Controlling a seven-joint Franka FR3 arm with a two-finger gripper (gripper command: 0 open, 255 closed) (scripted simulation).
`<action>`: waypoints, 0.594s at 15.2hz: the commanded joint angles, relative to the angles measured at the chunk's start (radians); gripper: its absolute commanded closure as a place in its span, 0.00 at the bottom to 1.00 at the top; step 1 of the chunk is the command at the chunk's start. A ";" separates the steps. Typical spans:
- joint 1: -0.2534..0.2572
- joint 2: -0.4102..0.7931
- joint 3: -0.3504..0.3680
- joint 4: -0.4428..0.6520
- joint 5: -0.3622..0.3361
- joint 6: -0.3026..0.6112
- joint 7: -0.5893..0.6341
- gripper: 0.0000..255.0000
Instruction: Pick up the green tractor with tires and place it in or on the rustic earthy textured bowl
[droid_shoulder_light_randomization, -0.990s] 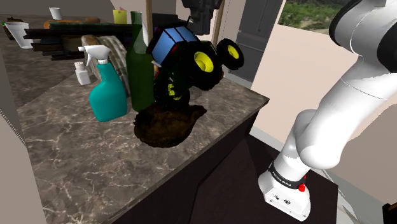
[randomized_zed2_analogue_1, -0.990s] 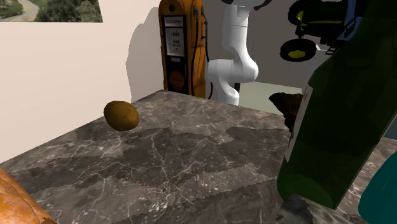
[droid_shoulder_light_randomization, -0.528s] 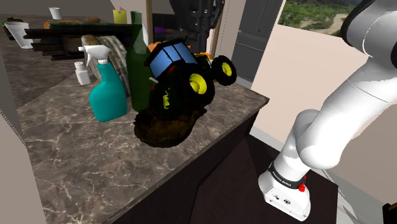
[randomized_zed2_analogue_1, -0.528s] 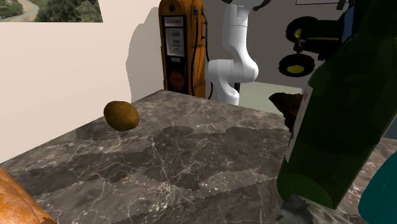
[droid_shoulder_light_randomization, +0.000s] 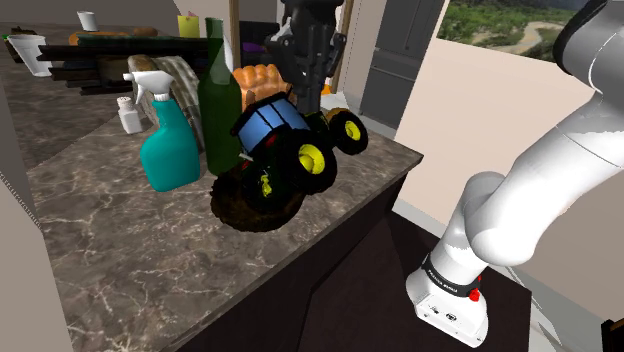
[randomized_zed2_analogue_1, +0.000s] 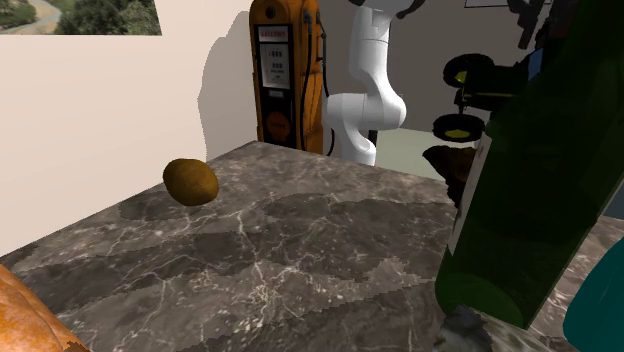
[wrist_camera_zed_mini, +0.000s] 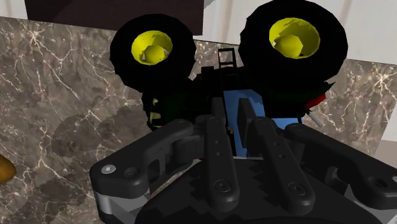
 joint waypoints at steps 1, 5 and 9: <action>0.000 -0.017 -0.003 -0.047 0.004 0.033 -0.008 1.00; 0.002 -0.042 -0.005 -0.126 0.010 0.088 -0.019 1.00; 0.003 -0.047 -0.005 -0.145 0.012 0.102 -0.021 1.00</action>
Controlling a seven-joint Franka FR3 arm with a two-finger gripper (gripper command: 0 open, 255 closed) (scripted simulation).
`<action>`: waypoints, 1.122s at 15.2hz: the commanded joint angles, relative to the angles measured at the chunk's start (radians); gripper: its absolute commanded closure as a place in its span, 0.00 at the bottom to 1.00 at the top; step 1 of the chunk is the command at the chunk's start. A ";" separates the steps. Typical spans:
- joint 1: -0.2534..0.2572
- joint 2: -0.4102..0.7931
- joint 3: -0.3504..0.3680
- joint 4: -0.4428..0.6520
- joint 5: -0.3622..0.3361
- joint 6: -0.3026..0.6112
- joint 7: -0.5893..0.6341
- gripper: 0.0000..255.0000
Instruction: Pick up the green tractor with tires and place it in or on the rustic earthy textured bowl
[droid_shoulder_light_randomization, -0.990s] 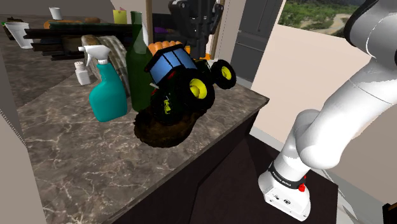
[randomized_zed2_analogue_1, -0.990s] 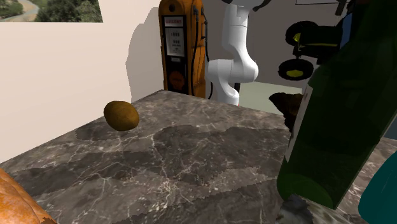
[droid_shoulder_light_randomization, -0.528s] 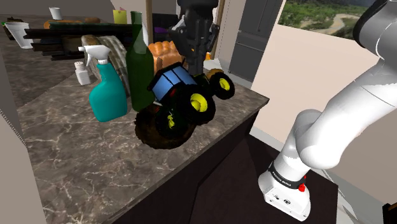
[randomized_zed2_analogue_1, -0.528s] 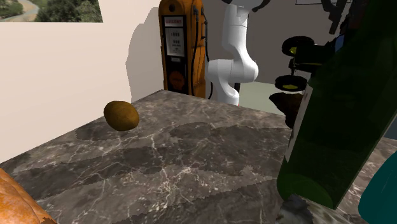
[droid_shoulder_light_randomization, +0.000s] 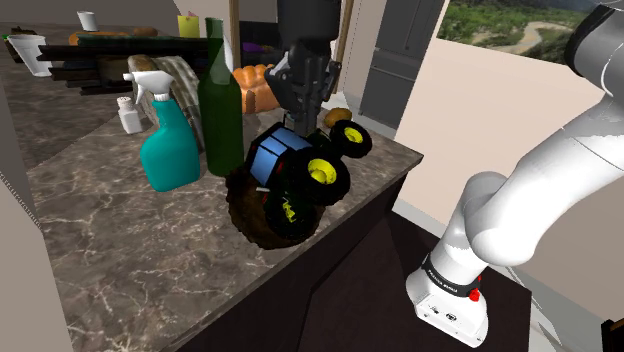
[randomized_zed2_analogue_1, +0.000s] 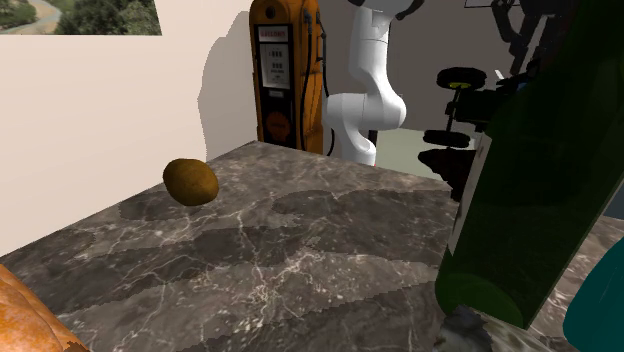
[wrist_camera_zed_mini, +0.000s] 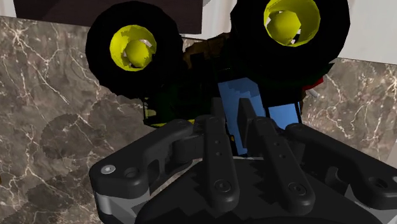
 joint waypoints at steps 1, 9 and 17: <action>-0.001 0.001 -0.001 -0.006 0.000 0.002 -0.001 1.00; -0.001 0.003 -0.001 -0.003 -0.001 0.000 -0.002 0.00; -0.007 0.080 0.007 0.202 -0.023 -0.130 0.026 0.00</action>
